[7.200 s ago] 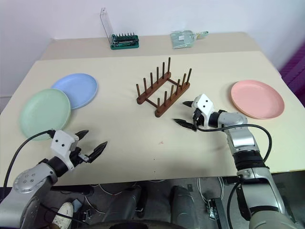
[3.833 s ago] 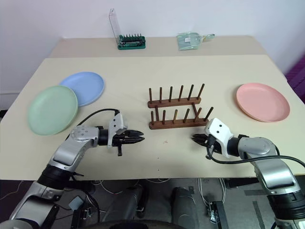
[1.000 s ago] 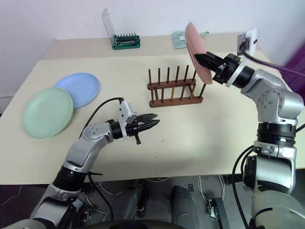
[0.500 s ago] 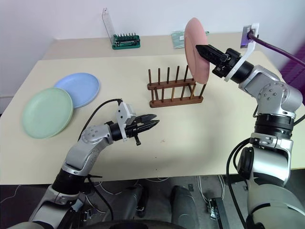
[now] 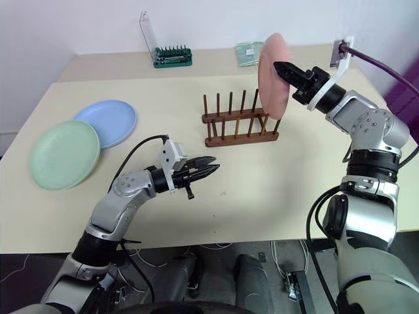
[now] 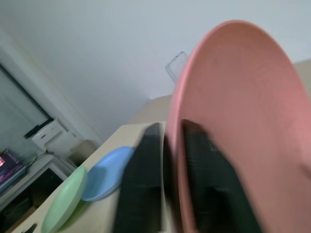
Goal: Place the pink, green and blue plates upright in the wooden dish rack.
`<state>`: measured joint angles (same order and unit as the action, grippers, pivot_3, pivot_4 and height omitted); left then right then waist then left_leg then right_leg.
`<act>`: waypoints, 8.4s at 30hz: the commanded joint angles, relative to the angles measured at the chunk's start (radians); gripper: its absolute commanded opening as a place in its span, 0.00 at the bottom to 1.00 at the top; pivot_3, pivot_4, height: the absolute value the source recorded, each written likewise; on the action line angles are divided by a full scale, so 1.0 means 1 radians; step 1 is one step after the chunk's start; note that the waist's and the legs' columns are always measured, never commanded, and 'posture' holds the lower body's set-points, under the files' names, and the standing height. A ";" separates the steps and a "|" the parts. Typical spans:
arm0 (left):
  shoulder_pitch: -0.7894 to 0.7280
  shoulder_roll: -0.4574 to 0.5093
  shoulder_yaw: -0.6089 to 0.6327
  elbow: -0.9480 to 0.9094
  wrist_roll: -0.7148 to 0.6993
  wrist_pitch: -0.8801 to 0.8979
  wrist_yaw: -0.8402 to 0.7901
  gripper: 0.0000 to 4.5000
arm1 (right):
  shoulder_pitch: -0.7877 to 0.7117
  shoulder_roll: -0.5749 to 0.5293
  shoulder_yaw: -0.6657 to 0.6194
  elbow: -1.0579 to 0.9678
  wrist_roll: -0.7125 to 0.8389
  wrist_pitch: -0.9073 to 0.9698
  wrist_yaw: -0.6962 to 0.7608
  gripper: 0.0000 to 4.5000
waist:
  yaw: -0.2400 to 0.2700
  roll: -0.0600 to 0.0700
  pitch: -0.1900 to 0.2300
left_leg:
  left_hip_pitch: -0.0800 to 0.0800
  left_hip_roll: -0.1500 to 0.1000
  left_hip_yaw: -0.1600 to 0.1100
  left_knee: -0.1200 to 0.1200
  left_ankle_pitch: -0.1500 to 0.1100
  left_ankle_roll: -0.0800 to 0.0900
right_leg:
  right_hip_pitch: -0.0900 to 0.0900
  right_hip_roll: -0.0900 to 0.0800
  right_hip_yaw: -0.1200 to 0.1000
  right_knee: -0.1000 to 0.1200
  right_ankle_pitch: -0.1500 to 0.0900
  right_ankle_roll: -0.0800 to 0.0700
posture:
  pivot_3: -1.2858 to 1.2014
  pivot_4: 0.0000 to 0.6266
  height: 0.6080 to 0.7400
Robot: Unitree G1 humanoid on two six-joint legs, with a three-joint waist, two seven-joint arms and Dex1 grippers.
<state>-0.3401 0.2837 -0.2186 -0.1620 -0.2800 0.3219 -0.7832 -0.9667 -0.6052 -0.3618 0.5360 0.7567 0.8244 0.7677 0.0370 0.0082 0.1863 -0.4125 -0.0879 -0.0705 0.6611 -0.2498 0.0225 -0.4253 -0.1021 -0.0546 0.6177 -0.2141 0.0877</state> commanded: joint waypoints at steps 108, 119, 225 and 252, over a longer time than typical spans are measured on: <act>-0.319 -0.199 0.580 -0.317 -0.435 0.586 1.169 0.00 | 0.000 0.211 0.792 -0.190 -1.317 -1.261 -0.344 0.01 | -0.027 -0.020 0.003 | 0.004 0.000 -0.005 -0.013 0.012 -0.021 | -0.005 0.009 0.004 0.000 0.006 0.000 | 0.52 0.24 1.00; -0.317 -0.198 0.584 -0.306 -0.424 0.581 1.165 0.00 | 0.041 0.154 0.695 -0.307 -1.157 -1.285 -0.265 0.72 | -0.025 -0.020 0.003 | 0.004 0.000 -0.005 -0.013 0.012 -0.021 | -0.005 0.008 0.004 0.000 0.006 0.000 | 0.52 0.24 1.00; 0.111 0.179 0.117 -0.288 -0.241 0.186 0.143 0.77 | -0.077 0.027 0.323 -0.356 -0.310 -0.231 -0.070 0.86 | -0.027 -0.015 0.004 | 0.003 0.010 0.002 -0.014 0.009 -0.014 | -0.010 0.020 0.018 -0.003 0.011 -0.011 | 0.52 0.24 1.00; -0.295 0.068 0.968 0.269 -0.178 0.630 1.149 0.98 | 0.123 0.198 0.593 -0.655 -0.487 -0.507 0.117 0.87 | -0.025 -0.023 0.004 | 0.004 0.012 0.002 -0.012 0.011 -0.019 | -0.011 0.024 0.020 -0.001 0.017 -0.009 | 0.52 0.24 1.00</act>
<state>-0.6020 0.3206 0.7270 0.0593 -0.4464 0.9438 0.3714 -0.8390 -0.4150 0.2379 -0.0839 0.2738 0.3357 0.8840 0.0118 -0.0146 0.1906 -0.4081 -0.0761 -0.0681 0.6489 -0.2389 0.0033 -0.4364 -0.0784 -0.0342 0.6163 -0.1974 0.0788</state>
